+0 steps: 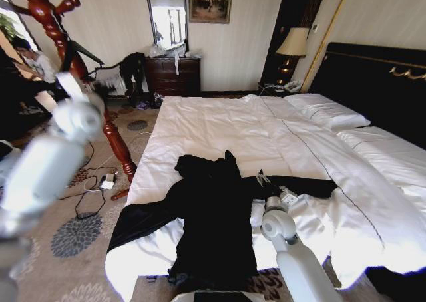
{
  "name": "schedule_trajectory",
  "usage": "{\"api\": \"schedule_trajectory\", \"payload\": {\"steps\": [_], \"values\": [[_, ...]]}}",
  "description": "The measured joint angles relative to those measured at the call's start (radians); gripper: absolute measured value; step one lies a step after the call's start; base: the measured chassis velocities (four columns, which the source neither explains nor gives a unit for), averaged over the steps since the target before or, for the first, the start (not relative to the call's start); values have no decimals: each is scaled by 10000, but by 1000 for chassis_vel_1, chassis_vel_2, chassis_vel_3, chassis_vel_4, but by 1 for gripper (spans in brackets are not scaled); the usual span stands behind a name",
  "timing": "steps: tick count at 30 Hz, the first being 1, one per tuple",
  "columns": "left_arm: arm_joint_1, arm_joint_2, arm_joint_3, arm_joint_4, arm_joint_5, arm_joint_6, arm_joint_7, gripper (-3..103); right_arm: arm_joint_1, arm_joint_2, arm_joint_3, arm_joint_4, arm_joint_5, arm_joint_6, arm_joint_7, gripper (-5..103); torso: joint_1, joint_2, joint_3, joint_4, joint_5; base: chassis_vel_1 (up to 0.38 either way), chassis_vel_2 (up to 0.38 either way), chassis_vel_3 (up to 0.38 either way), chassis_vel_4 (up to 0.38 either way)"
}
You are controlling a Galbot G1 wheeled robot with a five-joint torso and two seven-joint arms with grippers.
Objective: Pick up the clothes from the bed and hang them on the clothes hanger.
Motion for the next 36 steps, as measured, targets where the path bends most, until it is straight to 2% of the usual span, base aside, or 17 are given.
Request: {"api": "schedule_trajectory", "payload": {"steps": [1, 3, 5, 8, 10, 14, 19, 23, 25, 26, 28, 31, 33, 36], "values": [[0, 0, 0, 0, 0, 0, 0, 100, 0, 0, 0, 0, 0, 0, 0, 100, 0, 0, 0, 0, 0, 0, 0, 0, 0], [-854, 80, 331, 547, -406, 642, -416, 100, 154, 71, 67, -400, -57, 82, -94, 100, -3, 0, 0, -5, -9, 0, 0, 0, 0], [-1325, 103, 520, 1240, -575, 977, -557, 100, 301, 92, 90, -912, -354, 396, -426, 100, -1, 0, 1, -3, -9, 0, 0, 0, 0], [-1578, 88, 662, 1902, -599, 1085, -504, 100, 415, 53, 47, -1278, -554, 649, -691, 100, -1, 0, 1, -1, -12, 0, 0, 0, 0], [-1803, -60, 836, 3056, -534, 1113, -266, 100, 714, -35, -112, -1921, -799, 891, -1072, 100, -2, 0, 1, -6, -12, 0, 0, 0, 0], [-1820, -267, 855, 3952, -499, 1107, -92, 100, 1185, 19, -248, -2602, -908, 988, -1330, 100, 3, -1, 4, -5, -16, 0, 0, 0, 0], [-1779, -410, 810, 4331, -476, 1162, -88, 100, 1332, 82, -391, -2494, -787, 916, -1357, 100, 1, -1, 3, -6, -11, 0, 0, 0, 0], [-1889, -460, 916, 4474, -573, 1351, -284, 100, 1244, 42, -425, -2228, -762, 849, -1342, 100, 0, -1, 2, -5, -11, 0, 0, 0, 0], [-2057, -485, 1138, 4562, -937, 1625, -559, 101, 1132, -50, -404, -1926, -691, 788, -1294, 100, 1, -1, 2, -8, -10, 0, 0, 0, 0], [-2127, -485, 1224, 4578, -1078, 1713, -647, 97, 1090, -96, -383, -1811, -640, 748, -1251, 100, 1, -1, 2, -8, -10, 0, 0, 0, 0], [-2207, -483, 1322, 4597, -1226, 1783, -678, 97, 1061, -136, -369, -1709, -589, 714, -1220, 100, 1, 0, 2, -8, -11, 0, 0, 0, 0], [-2543, -488, 1698, 4666, -1672, 1910, -703, 81, 946, -262, -276, -1239, -271, 576, -1086, 100, 0, 0, 1, -7, -10, 0, 0, 0, 0], [-2590, -497, 1737, 4665, -1725, 1921, -705, 81, 924, -282, -256, -1132, -177, 558, -1069, 100, 0, 0, 1, -7, -10, 0, 0, 0, 0], [-2710, -511, 1784, 4497, -2132, 2036, -1013, 65, 820, -325, -215, -713, 209, 454, -947, 100, 0, 0, 1, -7, -9, 0, 0, 0, 0]]}}
